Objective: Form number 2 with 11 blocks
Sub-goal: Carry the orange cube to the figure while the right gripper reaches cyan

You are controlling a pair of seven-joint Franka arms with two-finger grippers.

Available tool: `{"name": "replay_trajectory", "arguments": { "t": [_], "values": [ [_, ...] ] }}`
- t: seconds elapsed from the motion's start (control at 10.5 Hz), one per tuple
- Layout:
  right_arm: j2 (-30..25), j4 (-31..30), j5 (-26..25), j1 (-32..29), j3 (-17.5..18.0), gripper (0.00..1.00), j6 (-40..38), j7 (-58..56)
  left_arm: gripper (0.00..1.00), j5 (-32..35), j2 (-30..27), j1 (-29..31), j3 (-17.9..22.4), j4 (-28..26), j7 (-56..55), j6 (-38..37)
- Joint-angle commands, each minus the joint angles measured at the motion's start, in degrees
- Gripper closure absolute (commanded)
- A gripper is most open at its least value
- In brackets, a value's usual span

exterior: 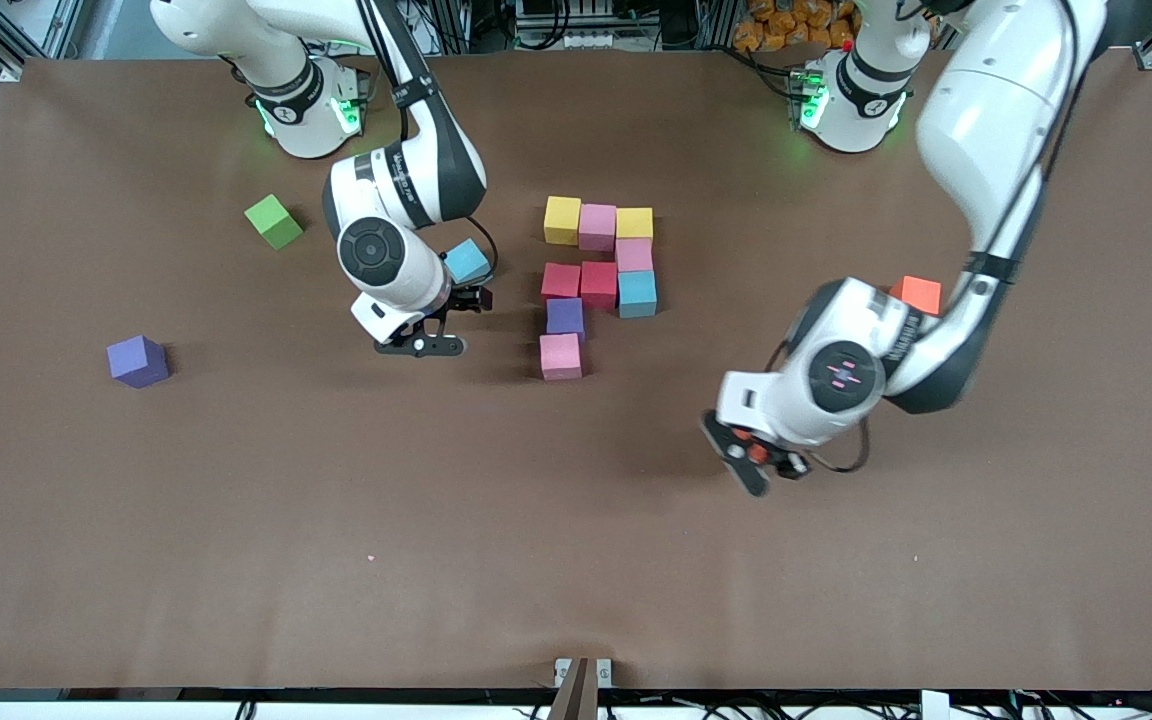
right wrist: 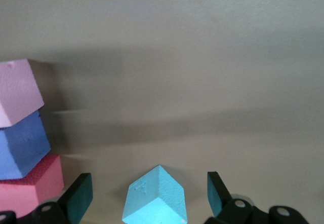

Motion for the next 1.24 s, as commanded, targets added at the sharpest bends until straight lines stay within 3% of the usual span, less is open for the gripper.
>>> {"name": "replay_trajectory", "arguments": {
  "t": [0.0,0.38,0.57,1.15],
  "values": [
    [-1.81,-1.78,-0.82,-0.12,-1.81,0.00,0.21,0.08,0.62,3.85,-0.15,-4.85,0.43,-0.71,0.77,-0.34],
    [-2.16,-3.01,-0.82,-2.32,-1.82,0.00,-0.58,-0.28,0.64,4.03,0.47,-8.99,0.52,-2.38,2.00,-0.43],
    [-2.16,-3.97,0.14,-2.41,-2.78,0.00,-0.49,1.48,0.64,8.13,0.56,-11.37,0.52,-2.74,2.00,-0.34],
    [-2.59,-8.01,4.01,2.59,-2.61,0.00,-0.14,20.27,0.63,9.40,2.31,-15.33,0.34,-3.61,4.54,2.90]
  ]
}}
